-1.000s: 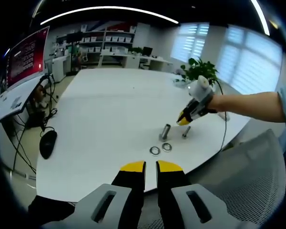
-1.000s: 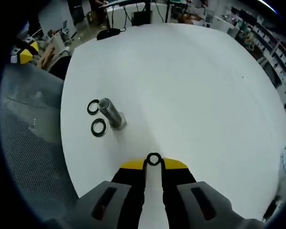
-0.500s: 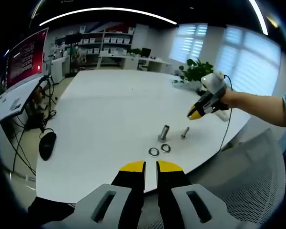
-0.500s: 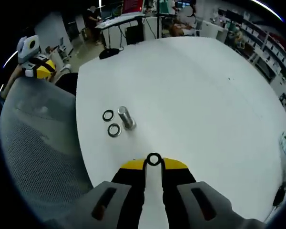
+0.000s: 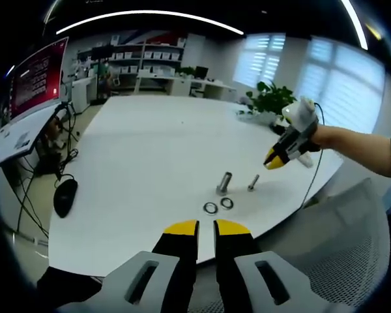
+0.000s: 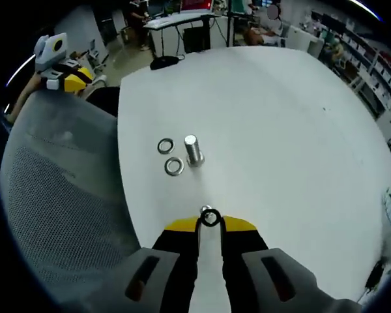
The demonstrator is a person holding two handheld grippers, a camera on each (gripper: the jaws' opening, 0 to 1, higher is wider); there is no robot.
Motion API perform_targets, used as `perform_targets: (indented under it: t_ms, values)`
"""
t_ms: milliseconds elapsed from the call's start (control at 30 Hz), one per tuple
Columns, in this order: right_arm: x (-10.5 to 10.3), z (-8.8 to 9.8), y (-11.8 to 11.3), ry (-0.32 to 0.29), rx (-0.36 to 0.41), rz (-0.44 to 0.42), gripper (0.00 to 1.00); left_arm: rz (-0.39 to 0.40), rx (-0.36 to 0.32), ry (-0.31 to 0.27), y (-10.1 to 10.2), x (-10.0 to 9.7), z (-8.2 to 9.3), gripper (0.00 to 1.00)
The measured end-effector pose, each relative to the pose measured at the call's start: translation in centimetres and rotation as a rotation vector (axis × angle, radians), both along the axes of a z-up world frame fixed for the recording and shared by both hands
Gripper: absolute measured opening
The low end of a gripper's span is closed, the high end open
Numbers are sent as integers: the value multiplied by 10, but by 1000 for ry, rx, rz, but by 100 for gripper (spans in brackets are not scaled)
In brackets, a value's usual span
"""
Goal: Place the washer onto the threaded stud by aligning its center hole with the stud, sliding it down to the base, and recovering from edge contact or off-axis alignment until the washer reaches the visible bottom stop.
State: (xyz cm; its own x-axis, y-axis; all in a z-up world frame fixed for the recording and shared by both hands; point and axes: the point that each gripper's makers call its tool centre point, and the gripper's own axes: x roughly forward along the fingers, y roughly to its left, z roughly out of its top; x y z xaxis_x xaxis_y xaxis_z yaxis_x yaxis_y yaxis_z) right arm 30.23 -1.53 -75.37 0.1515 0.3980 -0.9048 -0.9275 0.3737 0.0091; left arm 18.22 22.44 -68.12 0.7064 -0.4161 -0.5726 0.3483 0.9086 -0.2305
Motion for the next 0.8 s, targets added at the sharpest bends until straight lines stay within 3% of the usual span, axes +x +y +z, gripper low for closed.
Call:
perform_targets:
  t_ms: [333, 600, 800]
  values:
    - [-3, -16, 12, 24, -68, 58, 14, -3, -7, 2, -1, 0, 0, 7]
    - [0, -27, 8, 19, -141, 82, 14, -4, -18, -11, -1, 1, 3, 7]
    - [-3, -35, 8, 47, -154, 85, 14, -6, -14, -9, -1, 1, 2, 7]
